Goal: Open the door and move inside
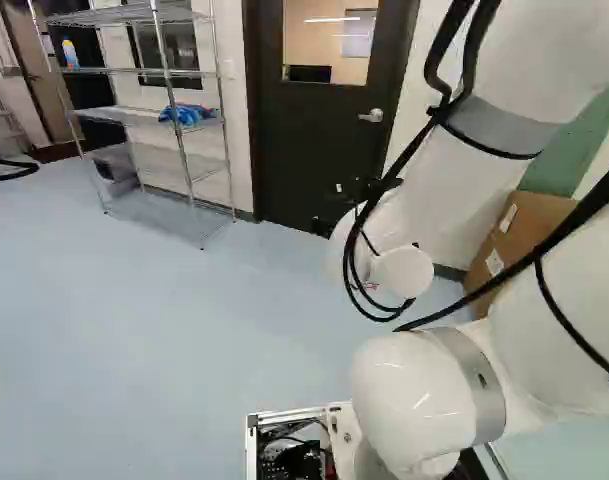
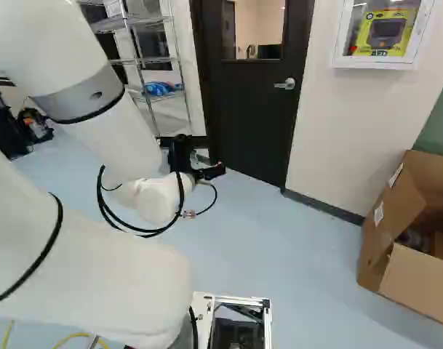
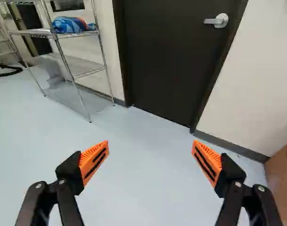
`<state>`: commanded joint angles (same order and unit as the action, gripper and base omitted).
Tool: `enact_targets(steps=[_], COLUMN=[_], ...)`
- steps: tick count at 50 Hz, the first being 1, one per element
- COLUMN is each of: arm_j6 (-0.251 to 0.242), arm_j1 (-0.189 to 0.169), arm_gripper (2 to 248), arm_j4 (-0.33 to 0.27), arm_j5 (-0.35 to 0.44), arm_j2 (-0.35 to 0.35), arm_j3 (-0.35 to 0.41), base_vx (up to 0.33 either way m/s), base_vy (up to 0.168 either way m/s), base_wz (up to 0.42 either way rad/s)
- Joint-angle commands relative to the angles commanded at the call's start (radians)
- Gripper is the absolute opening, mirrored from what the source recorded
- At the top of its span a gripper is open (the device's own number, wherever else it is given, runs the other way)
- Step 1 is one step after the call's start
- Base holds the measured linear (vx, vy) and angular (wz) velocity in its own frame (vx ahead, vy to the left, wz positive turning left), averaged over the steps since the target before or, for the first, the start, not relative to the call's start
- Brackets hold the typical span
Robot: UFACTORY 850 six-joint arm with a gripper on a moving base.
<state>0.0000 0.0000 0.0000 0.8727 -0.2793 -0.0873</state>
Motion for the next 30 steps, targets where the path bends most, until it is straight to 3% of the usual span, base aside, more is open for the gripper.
enact_targets(steps=[30], arm_j6=[0.000], arm_j1=[0.000], arm_gripper=[247], arm_j4=[0.000], arm_j5=[0.000], arm_j2=[0.000], arm_j3=[0.000], base_vx=[0.002], base_vy=[0.000], base_wz=[0.000])
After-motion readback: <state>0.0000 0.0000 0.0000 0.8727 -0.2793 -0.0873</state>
